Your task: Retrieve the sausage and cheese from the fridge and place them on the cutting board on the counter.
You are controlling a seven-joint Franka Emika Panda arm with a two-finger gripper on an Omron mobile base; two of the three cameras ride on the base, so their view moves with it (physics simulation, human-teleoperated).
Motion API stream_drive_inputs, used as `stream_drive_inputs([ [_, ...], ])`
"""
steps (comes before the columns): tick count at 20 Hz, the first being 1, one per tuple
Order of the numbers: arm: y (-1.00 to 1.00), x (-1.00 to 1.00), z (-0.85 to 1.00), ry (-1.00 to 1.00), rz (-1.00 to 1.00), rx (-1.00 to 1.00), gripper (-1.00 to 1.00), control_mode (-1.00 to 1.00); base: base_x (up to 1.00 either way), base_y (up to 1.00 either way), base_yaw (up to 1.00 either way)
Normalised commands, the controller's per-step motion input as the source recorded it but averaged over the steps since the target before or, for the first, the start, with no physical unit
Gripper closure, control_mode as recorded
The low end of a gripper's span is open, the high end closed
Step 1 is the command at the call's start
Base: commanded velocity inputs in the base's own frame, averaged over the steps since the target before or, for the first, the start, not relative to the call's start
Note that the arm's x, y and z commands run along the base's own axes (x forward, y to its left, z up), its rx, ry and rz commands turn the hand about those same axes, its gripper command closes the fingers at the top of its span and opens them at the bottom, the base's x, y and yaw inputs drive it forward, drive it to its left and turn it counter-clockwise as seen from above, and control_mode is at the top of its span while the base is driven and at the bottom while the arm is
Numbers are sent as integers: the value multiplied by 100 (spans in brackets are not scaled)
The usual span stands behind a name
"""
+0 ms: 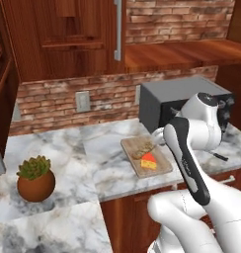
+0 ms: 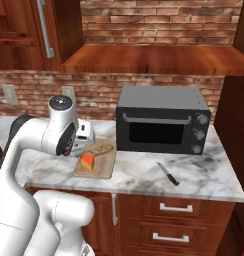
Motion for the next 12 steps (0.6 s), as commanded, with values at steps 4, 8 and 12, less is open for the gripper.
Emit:
stream_drive_inputs([
  [4, 0, 0, 0, 0, 0, 0, 100, 100, 52, 28, -1],
  [8, 0, 0, 0, 0, 0, 0, 100, 100, 0, 0, 0],
  [12, 0, 0, 0, 0, 0, 0, 100, 100, 0, 0, 0],
])
